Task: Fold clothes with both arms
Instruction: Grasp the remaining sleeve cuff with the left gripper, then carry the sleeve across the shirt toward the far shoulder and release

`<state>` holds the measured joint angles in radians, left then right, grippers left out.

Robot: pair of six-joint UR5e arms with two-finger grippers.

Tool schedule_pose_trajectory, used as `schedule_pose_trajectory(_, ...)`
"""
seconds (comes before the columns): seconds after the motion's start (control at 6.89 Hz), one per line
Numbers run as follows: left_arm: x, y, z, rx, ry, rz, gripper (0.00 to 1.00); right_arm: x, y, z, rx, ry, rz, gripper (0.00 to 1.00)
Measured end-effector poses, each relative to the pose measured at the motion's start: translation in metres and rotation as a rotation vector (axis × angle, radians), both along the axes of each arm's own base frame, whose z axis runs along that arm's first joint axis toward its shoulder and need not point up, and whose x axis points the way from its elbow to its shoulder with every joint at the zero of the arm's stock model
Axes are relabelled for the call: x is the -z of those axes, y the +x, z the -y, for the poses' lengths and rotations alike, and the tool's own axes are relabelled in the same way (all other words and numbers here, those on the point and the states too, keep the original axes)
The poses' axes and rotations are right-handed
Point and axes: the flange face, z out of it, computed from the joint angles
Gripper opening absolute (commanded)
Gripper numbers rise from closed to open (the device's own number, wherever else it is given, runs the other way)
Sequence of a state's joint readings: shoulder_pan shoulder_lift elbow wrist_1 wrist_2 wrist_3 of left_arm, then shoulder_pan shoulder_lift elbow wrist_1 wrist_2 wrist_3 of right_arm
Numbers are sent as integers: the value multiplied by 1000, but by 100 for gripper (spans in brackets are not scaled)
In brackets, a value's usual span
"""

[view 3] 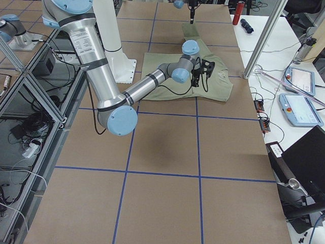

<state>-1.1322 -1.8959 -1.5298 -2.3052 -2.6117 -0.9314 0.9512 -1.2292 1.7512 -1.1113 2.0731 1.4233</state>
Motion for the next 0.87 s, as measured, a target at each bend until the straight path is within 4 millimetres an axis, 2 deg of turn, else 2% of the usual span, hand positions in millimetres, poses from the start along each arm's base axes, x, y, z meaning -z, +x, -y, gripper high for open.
schedule_pose_trajectory(0.15,69,40,4,16,-51,-42,0,-43,44,1,44,31,-54,100)
schedule_pose_trajectory(0.44,201,140,11,124,-143,-115,0,-114,118,-7,120,83,-136,100)
schedule_pose_trajectory(0.58,248,201,15,210,-166,-150,0,-144,147,-9,146,108,-175,100)
schedule_pose_trajectory(0.73,276,268,13,305,-169,-196,0,-167,169,-10,171,124,-197,100)
schedule_pose_trajectory(0.87,294,330,9,394,-171,-228,0,-181,181,-10,187,132,-204,100)
